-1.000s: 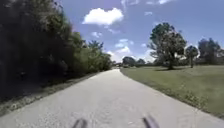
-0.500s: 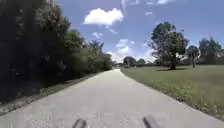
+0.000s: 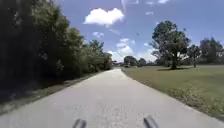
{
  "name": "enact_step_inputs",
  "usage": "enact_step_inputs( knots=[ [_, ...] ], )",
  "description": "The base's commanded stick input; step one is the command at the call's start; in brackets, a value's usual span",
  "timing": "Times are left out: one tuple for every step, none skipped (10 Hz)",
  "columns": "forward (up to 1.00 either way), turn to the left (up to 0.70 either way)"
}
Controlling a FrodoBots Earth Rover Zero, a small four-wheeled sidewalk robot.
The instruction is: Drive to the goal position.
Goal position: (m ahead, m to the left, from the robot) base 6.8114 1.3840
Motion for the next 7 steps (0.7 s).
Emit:
enact_step_inputs(
  knots=[
    [0.50,0.00],
    [0.50,0.00],
    [0.50,0.04],
    [0.50,0.31],
    [0.50,0.50],
    [0.50,0.50],
    [0.50,0.28]
  ],
)
